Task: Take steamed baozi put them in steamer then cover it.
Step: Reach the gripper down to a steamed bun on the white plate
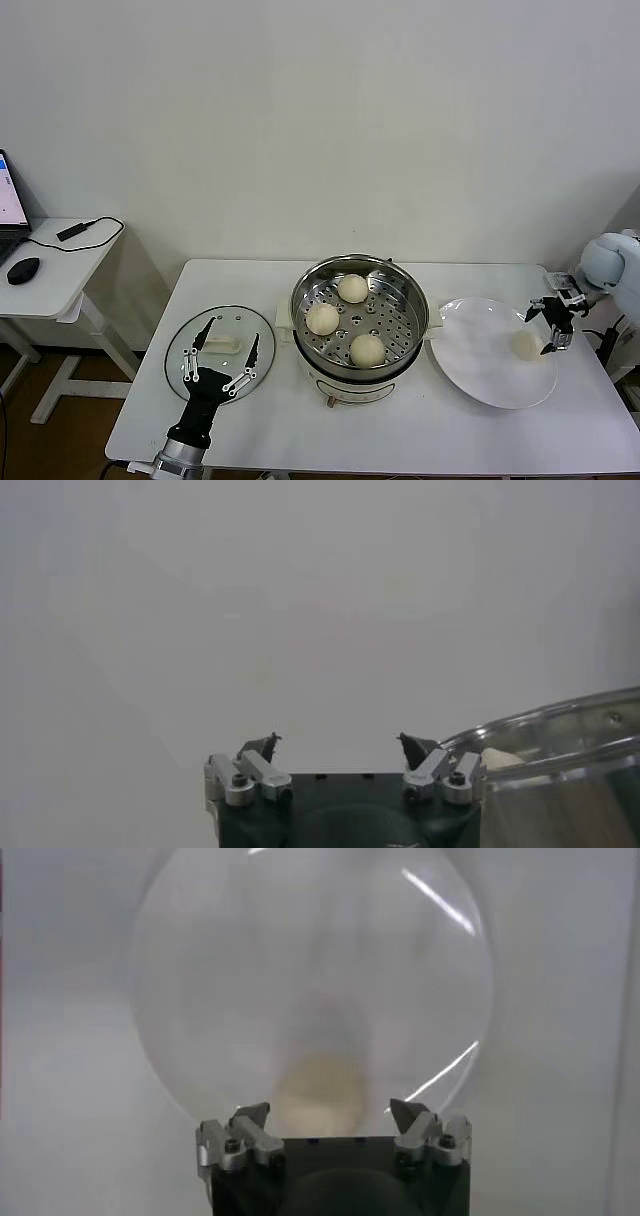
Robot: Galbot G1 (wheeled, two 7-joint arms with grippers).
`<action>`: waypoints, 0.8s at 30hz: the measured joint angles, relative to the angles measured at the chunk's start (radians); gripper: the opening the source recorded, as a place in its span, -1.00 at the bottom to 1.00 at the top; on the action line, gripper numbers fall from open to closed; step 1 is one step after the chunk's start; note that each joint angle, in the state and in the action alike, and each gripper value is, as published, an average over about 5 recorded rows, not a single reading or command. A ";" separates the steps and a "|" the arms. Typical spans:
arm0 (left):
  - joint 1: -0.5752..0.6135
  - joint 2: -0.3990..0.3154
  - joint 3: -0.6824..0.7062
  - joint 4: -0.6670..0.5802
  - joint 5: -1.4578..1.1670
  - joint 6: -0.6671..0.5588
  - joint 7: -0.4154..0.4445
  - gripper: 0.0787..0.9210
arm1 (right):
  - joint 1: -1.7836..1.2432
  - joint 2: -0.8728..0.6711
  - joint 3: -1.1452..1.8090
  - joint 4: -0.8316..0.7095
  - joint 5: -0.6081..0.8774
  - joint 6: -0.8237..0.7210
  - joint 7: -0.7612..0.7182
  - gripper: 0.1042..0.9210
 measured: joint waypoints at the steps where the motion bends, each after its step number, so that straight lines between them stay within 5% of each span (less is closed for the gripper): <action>1: 0.000 0.000 0.000 0.000 0.000 0.000 0.000 0.77 | -0.010 0.003 0.007 -0.007 -0.003 0.000 0.004 0.76; 24: 0.004 0.001 0.001 -0.003 0.003 -0.001 -0.003 0.77 | -0.061 0.026 0.053 -0.063 0.013 -0.007 0.048 0.59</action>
